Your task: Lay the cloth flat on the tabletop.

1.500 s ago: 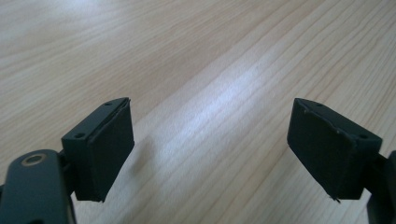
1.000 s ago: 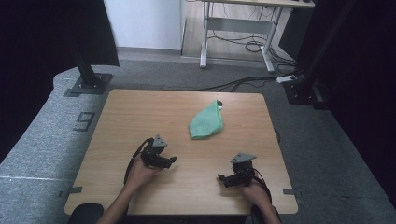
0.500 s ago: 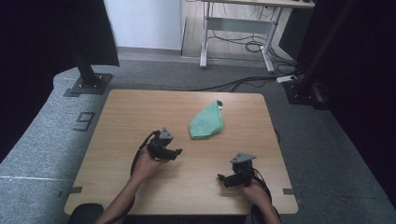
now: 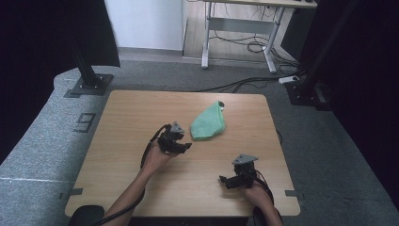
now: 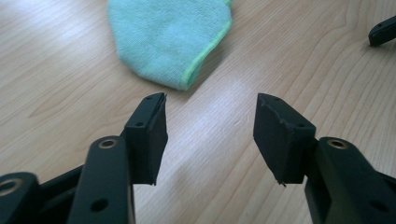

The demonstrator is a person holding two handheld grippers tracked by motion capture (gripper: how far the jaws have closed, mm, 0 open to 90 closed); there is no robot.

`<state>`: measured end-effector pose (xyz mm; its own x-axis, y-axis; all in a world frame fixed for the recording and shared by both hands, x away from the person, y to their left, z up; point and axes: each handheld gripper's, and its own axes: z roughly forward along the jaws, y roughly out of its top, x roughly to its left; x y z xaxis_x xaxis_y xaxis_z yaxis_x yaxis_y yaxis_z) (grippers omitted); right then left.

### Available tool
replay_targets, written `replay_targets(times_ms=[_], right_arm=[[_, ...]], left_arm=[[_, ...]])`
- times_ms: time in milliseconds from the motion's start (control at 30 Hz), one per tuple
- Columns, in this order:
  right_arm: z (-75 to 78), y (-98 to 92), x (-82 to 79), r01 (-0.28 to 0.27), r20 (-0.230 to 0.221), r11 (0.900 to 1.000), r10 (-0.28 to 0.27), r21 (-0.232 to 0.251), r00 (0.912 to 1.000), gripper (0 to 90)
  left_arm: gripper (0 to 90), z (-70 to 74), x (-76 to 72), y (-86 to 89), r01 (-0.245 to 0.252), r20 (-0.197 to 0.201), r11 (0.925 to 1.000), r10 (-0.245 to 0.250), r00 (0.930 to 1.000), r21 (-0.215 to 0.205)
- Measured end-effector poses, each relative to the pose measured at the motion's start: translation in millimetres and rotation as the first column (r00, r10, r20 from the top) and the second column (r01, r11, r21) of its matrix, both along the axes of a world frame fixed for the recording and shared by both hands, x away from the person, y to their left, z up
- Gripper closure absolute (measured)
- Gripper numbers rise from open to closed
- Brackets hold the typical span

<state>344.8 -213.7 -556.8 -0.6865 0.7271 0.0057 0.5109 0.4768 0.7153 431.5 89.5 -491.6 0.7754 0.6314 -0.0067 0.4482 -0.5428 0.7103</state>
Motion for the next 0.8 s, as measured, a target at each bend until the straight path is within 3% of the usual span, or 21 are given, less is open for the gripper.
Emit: replay_targets(times_ms=[267, 467, 800], right_arm=[[0.0, 0.0, 0.0, 0.0, 0.0, 1.0, 0.0, 0.0, 1.0, 0.0], [0.0, 0.0, 0.0, 0.0, -0.001, 1.0, 0.0, 0.001, 1.0, 0.0], [0.0, -0.1, 0.0, 0.0, -0.001, 1.0, 0.0, 0.001, 1.0, 0.0]], left_arm=[[51.7, -1.5, 14.9, -14.0, 0.03, -0.019, 0.9994, -0.03, 0.9994, -0.019], [54.7, -3.6, 25.6, -25.7, 0.047, -0.003, 0.9989, -0.047, 0.9989, -0.005], [59.1, -13.0, 45.1, -40.4, 0.012, 0.003, 0.9994, -0.012, 0.9999, 0.034]])
